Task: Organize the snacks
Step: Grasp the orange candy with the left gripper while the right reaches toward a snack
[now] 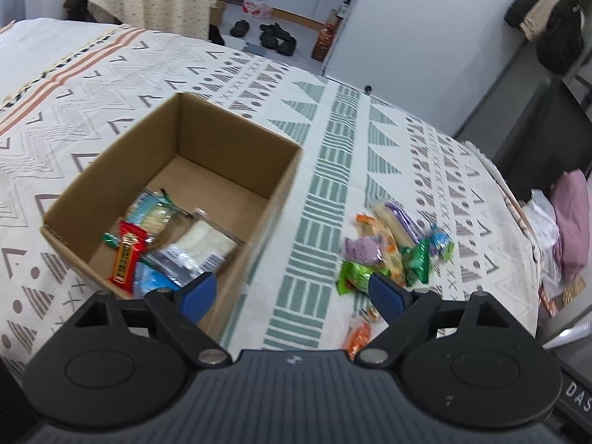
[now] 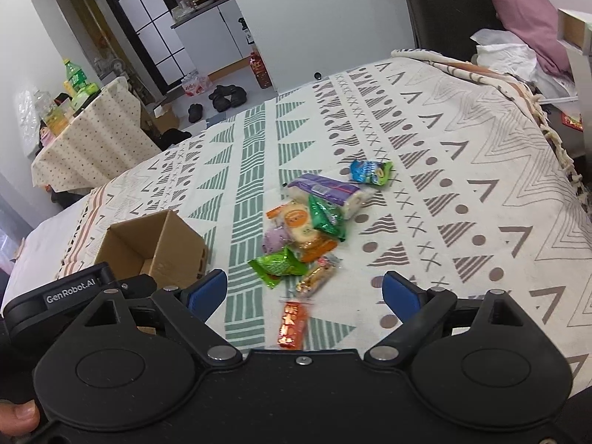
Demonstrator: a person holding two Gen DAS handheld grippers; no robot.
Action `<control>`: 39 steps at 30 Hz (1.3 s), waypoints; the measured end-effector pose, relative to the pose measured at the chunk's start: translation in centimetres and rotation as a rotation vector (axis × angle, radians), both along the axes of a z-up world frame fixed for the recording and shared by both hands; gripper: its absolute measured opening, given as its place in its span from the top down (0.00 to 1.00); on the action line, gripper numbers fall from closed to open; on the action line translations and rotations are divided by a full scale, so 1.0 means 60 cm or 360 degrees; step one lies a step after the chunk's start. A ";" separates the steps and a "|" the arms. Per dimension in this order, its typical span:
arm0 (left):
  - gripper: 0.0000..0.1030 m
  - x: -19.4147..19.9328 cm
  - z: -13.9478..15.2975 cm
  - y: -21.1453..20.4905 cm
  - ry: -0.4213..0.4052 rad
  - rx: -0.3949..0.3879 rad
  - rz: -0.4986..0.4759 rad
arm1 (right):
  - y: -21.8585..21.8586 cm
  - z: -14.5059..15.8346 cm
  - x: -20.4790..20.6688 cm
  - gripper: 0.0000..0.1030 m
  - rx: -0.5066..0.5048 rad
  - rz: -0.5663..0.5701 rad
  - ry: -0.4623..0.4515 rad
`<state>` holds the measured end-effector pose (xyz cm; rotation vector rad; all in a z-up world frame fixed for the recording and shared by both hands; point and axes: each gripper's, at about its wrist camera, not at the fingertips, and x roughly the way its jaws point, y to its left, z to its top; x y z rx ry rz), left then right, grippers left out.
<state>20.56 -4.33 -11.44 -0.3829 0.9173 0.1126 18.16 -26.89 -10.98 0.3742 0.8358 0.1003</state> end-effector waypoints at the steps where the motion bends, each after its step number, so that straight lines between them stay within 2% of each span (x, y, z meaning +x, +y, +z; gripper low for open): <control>1: 0.14 0.001 -0.002 -0.007 0.0006 0.0004 -0.0019 | -0.006 -0.003 0.001 0.13 0.0013 -0.0004 0.0004; 8: 0.14 0.005 -0.027 -0.052 0.0032 0.0020 -0.0145 | -0.039 -0.032 0.010 0.25 0.0115 -0.0014 0.0052; 16: 0.23 0.025 -0.074 -0.081 0.0142 0.0004 -0.0174 | -0.058 -0.072 0.026 0.39 0.0217 0.0019 0.0100; 22: 0.37 0.037 -0.107 -0.096 0.0222 -0.0016 -0.0176 | -0.069 -0.107 0.042 0.46 0.0292 0.0033 0.0158; 28: 0.47 0.052 -0.143 -0.119 0.0312 -0.0071 -0.0206 | -0.079 -0.137 0.058 0.46 0.0375 0.0051 0.0201; 32: 0.56 0.065 -0.167 -0.131 0.0368 -0.0053 -0.0207 | -0.086 -0.154 0.074 0.47 0.0420 0.0052 0.0230; 34: 0.58 0.067 -0.170 -0.134 0.0351 -0.0028 -0.0211 | -0.087 -0.162 0.082 0.48 0.0439 0.0061 0.0240; 35: 0.67 0.069 -0.169 -0.137 0.0331 -0.0007 -0.0218 | -0.087 -0.165 0.086 0.48 0.0448 0.0070 0.0242; 36: 0.82 0.071 -0.168 -0.137 0.0321 -0.0010 -0.0219 | -0.086 -0.170 0.090 0.48 0.0459 0.0078 0.0249; 39: 0.83 0.079 -0.164 -0.125 0.0347 -0.0082 -0.0159 | -0.081 -0.183 0.102 0.48 0.0495 0.0099 0.0279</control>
